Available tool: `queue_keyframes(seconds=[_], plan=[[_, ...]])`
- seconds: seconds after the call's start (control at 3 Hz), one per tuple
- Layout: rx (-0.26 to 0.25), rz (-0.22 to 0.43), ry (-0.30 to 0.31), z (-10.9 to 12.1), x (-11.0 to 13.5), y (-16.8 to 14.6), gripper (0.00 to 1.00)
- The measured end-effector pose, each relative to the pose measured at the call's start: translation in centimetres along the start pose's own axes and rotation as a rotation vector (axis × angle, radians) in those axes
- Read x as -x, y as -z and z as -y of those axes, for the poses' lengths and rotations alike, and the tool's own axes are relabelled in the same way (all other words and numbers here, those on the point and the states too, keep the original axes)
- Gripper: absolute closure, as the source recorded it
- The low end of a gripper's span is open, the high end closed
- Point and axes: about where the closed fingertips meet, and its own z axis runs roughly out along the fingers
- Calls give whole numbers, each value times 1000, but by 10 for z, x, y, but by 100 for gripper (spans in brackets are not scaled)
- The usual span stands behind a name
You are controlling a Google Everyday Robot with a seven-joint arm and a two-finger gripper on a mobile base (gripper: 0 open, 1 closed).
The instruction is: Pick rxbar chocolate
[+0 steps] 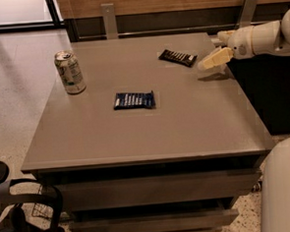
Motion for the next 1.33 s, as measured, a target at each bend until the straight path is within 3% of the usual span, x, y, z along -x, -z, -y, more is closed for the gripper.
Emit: queue_keyframes(seconds=[0.33, 1.33], plan=[[36, 21, -21, -3, 0, -32, 0], [15, -45, -24, -4, 5, -72, 0]])
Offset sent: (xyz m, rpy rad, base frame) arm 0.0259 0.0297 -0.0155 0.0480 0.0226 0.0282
